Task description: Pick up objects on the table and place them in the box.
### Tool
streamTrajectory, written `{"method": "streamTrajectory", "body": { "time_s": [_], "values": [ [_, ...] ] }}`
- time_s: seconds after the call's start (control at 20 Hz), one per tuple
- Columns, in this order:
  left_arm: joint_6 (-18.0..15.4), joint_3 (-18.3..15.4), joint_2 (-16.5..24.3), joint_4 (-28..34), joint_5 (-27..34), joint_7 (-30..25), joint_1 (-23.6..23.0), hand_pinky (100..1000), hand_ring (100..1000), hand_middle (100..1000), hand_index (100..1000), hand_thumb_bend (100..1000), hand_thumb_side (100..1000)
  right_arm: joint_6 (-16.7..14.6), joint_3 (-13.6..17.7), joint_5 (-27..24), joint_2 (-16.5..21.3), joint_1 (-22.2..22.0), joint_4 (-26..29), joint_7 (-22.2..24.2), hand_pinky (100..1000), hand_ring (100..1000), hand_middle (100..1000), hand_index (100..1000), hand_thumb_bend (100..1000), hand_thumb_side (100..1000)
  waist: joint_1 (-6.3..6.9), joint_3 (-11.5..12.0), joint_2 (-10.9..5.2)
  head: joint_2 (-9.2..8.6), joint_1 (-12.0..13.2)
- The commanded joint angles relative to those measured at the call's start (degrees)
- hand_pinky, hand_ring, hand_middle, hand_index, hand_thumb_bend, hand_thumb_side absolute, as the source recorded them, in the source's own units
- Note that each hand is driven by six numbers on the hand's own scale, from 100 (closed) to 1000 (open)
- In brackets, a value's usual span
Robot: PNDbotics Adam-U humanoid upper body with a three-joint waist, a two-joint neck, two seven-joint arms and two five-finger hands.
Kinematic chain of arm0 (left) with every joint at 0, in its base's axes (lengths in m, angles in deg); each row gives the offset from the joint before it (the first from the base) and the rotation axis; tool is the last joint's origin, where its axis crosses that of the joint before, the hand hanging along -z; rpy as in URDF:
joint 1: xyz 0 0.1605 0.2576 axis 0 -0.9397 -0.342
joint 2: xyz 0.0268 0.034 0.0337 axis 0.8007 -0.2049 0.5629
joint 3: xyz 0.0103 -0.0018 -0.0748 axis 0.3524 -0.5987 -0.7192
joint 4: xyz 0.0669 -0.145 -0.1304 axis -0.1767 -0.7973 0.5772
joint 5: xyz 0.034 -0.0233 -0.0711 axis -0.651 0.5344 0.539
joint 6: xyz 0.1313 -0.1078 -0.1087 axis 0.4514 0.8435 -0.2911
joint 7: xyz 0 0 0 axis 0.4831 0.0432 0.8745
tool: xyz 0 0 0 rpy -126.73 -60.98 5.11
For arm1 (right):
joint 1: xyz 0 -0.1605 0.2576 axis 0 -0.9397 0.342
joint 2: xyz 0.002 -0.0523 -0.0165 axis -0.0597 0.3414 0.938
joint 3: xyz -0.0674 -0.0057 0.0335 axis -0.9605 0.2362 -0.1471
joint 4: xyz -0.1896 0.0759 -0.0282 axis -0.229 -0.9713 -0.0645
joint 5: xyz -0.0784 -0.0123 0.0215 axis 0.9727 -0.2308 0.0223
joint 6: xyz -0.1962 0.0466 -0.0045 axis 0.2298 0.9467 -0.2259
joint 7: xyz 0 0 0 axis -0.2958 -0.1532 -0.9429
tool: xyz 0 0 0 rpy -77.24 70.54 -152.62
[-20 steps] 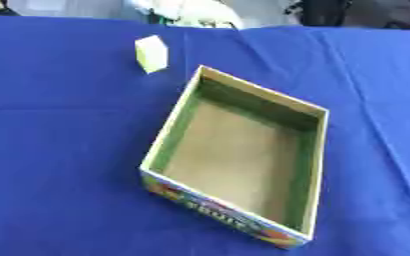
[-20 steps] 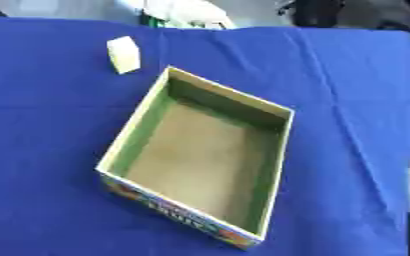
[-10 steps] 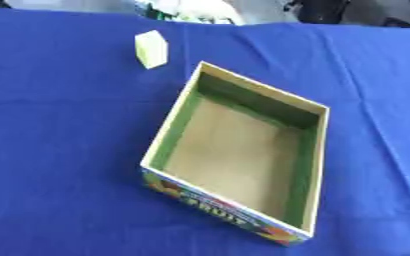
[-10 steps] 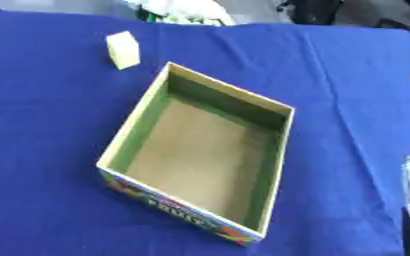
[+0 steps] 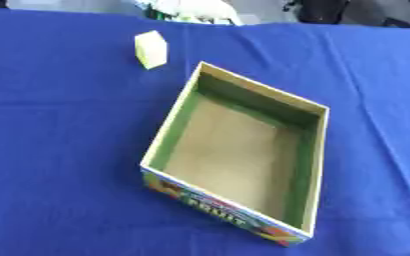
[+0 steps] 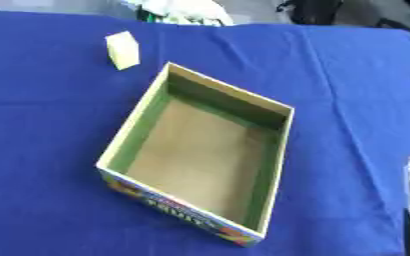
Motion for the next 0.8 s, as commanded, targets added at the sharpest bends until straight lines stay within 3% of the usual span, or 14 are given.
{"method": "streamTrajectory", "body": {
  "time_s": [0.05, 0.2, 0.4, 0.6, 0.8],
  "values": [
    [3.4, 1.7, 7.3, 0.3, -1.6, -3.7, 4.2, 687, 731, 822, 645, 270, 847, -0.1, 0.1, 0.4, 1.6, 0.0, 1.2, 0.2, 581, 654, 583, 799, 100, 1000, 0.17, -0.3, -0.64, -0.89, 0.4],
    [6.8, 3.8, 11.7, -3.7, -3.3, -8.3, 10.1, 693, 746, 828, 660, 269, 855, -0.1, 0.0, 0.4, 1.7, -0.1, 1.2, 0.3, 582, 654, 583, 799, 100, 1000, 0.09, -0.7, -0.37, -1.14, 0.7],
    [7.8, 7.4, 15.1, -11.5, -7.0, -15.2, 19.2, 706, 766, 834, 685, 262, 860, -0.2, -0.3, 0.4, 2.0, -0.5, 1.2, 0.6, 584, 657, 583, 800, 100, 1000, 0.23, -1.7, -0.05, -0.97, 1.3],
    [5.7, 11.4, 15.2, -20.2, -11.3, -23.1, 28.0, 731, 801, 852, 719, 263, 863, -0.2, -0.4, 0.5, 2.3, -1.1, 1.2, 0.9, 585, 658, 583, 800, 100, 1000, 0.65, -2.8, 0.15, -1.20, 1.5],
    [2.0, 15.1, 12.5, -30.7, -18.6, -32.7, 36.7, 777, 852, 890, 801, 347, 905, -0.3, -0.6, 0.5, 2.6, -1.2, 1.2, 1.2, 585, 658, 583, 800, 100, 1000, 1.12, -3.7, 0.25, -1.60, 1.8]
  ]
}}
